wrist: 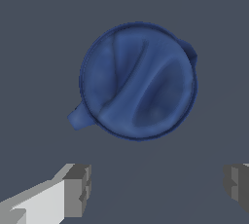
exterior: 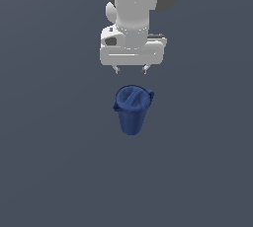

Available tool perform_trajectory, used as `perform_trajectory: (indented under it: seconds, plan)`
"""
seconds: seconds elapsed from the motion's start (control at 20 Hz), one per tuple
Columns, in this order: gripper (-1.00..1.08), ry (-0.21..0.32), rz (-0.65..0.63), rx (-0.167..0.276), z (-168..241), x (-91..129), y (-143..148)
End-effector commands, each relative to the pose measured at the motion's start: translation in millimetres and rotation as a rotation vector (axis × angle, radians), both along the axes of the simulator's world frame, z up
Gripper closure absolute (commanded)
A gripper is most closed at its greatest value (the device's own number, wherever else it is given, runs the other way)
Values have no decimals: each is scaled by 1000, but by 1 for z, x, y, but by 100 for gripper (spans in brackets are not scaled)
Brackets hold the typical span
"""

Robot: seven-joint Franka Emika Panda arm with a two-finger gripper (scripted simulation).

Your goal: Pick up the object and move it to a goal position.

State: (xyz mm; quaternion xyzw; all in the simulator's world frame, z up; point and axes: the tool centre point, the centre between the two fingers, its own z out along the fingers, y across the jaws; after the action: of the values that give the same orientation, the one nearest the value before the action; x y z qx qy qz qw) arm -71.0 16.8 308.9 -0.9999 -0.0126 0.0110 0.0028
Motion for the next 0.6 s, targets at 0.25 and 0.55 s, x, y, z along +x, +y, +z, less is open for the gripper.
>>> perform_trajectory:
  seconds: [0.25,0.55]
  plan:
    - [-20,-9,-8,0,3,0,1]
    - [-20,-43,-41,-1,13,2,7]
